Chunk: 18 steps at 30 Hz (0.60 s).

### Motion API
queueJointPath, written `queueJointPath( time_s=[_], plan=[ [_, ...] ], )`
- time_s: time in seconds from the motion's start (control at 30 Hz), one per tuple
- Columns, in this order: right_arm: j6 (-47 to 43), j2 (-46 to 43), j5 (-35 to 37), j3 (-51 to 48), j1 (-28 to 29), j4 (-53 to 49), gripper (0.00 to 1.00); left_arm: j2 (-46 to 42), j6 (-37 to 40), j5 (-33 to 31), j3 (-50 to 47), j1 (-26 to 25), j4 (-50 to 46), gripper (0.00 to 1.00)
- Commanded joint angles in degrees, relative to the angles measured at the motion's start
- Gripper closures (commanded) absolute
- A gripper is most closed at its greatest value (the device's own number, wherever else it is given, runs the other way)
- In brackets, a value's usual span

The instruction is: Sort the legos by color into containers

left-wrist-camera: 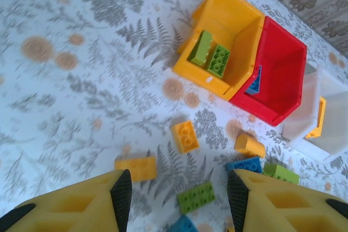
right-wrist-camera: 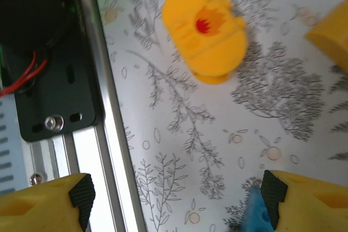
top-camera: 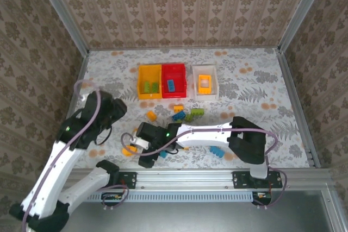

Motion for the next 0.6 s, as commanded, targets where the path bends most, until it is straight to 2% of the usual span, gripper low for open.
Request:
queueJointPath(
  time_s=[0.0, 0.17, 0.4, 0.57],
  plan=[
    [-8.46, 9.01, 0.95, 10.69, -0.84, -9.69, 0.13, -7.95, -6.77, -2.12, -1.25, -0.26, -10.79, 0.47],
    [-9.47, 15.64, 3.27, 17.19, -1.11, -10.32, 0.12, -12.86, -9.07, -3.08, 1.01, -0.26, -18.41, 0.48],
    [-8.07, 20.96, 5.04, 22.02, -1.61, -8.65, 0.13, -14.37, -11.19, -4.91, 2.48, -0.26, -22.53, 0.48],
    [-8.03, 23.43, 2.27, 25.41, -1.55, -8.60, 0.17, -14.64, -13.15, -6.52, 2.70, -0.28, -25.00, 0.49]
  ],
)
